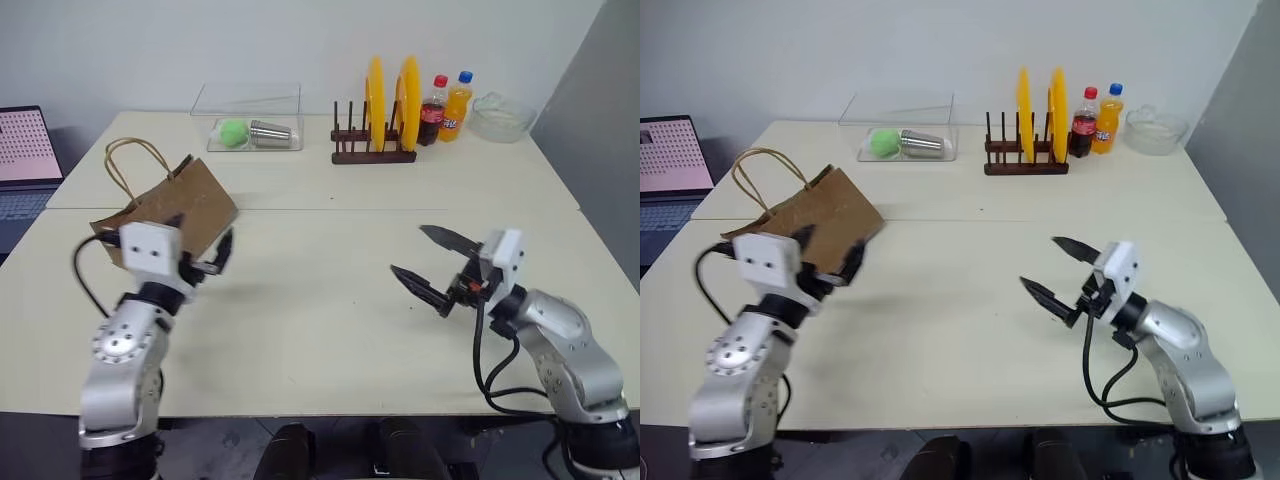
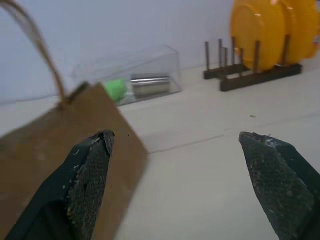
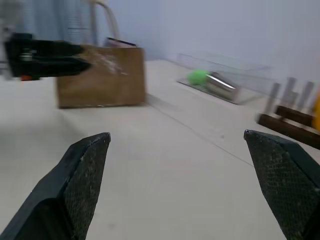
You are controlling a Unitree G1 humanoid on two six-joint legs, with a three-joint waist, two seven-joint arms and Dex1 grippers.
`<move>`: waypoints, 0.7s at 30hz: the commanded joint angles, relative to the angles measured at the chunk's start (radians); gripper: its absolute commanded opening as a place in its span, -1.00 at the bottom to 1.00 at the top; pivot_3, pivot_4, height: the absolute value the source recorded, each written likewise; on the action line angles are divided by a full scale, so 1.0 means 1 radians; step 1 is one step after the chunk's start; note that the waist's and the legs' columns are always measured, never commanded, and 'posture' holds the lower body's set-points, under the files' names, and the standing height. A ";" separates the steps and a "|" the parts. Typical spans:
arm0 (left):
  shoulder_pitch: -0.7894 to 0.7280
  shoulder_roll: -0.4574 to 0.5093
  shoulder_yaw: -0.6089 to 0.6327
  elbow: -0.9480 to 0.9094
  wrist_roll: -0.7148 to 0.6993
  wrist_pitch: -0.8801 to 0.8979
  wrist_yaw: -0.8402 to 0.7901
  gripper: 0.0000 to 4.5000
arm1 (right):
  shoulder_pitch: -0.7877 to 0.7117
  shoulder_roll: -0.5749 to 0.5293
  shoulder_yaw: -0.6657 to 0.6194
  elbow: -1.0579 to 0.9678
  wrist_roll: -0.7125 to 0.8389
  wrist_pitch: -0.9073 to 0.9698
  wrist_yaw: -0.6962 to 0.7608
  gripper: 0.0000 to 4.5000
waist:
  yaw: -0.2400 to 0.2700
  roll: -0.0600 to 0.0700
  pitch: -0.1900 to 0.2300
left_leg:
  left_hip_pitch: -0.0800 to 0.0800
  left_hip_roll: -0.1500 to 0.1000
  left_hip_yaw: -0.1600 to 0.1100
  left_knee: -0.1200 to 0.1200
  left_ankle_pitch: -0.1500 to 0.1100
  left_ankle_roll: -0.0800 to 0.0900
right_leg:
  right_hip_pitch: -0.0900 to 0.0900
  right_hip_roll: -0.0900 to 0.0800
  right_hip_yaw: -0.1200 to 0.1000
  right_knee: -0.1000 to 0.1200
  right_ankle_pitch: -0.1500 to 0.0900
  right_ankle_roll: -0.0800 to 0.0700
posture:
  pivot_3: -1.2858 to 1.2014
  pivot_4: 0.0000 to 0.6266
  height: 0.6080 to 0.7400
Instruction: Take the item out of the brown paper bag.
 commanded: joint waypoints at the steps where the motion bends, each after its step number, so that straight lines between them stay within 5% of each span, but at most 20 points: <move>1: -0.036 0.050 0.118 -0.006 -0.085 0.064 0.010 0.89 | -0.068 -0.022 0.006 -0.043 0.115 0.122 0.035 1.00 | 0.001 -0.001 0.000 | 0.000 0.000 0.000 0.000 0.000 0.000 | 0.000 0.000 0.000 -0.001 0.000 0.000 | 0.03 -0.52 1.00; 8: -0.170 0.318 0.261 0.154 -0.307 0.317 -0.129 0.89 | -0.172 -0.038 0.041 -0.027 0.187 0.235 0.096 1.00 | 0.002 -0.004 0.002 | -0.002 0.000 -0.003 0.001 0.000 0.000 | 0.000 -0.001 -0.003 -0.001 0.000 0.000 | 0.03 -0.52 1.00; 14: -0.344 0.512 0.135 0.545 -0.241 0.258 -0.336 0.89 | -0.218 -0.023 0.047 -0.023 0.182 0.249 0.108 1.00 | 0.002 -0.003 0.002 | -0.002 0.000 -0.003 0.000 0.000 0.000 | -0.001 -0.001 -0.004 -0.001 0.000 0.000 | 0.03 -0.52 1.00; 21: -0.687 0.561 -0.067 1.004 -0.093 0.091 -0.518 0.89 | -0.235 -0.025 0.041 -0.054 0.175 0.266 0.089 1.00 | 0.003 -0.005 0.002 | -0.006 -0.001 -0.003 0.001 0.000 0.000 | -0.004 -0.001 -0.004 -0.001 0.000 0.000 | 0.03 -0.52 1.00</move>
